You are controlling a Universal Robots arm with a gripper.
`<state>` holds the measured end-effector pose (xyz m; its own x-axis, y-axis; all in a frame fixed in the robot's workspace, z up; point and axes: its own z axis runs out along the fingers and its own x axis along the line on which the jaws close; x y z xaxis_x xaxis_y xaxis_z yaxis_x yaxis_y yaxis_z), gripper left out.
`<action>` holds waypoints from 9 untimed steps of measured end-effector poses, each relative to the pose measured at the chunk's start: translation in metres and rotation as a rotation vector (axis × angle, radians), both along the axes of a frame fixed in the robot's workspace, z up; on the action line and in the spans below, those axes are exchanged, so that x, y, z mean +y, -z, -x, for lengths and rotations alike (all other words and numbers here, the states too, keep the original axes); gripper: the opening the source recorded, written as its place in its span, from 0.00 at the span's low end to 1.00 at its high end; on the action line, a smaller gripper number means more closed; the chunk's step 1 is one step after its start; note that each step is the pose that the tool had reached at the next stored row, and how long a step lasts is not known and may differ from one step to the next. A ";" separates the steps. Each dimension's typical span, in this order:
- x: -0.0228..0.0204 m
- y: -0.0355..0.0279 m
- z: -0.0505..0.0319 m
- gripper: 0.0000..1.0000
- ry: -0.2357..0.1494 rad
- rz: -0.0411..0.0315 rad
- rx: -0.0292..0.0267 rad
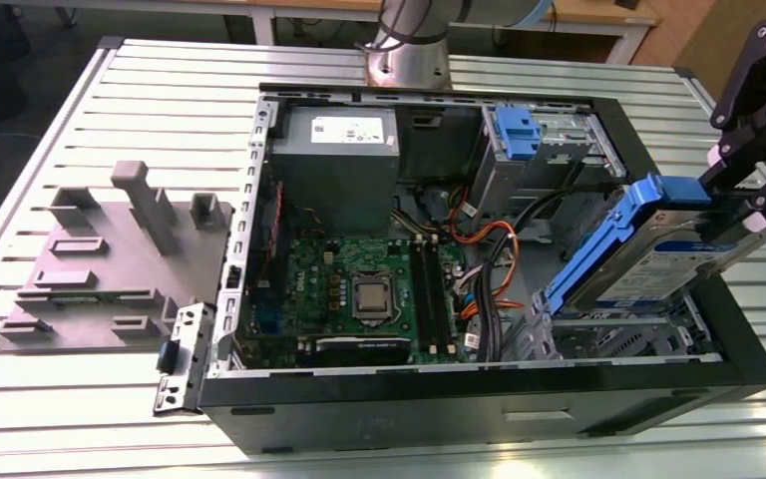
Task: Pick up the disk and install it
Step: 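Insert the disk into the insertion slot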
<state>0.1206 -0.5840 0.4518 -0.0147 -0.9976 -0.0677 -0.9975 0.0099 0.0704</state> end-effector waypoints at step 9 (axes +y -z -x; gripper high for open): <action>0.0000 0.0069 0.0000 0.35 0.000 -0.0001 0.0000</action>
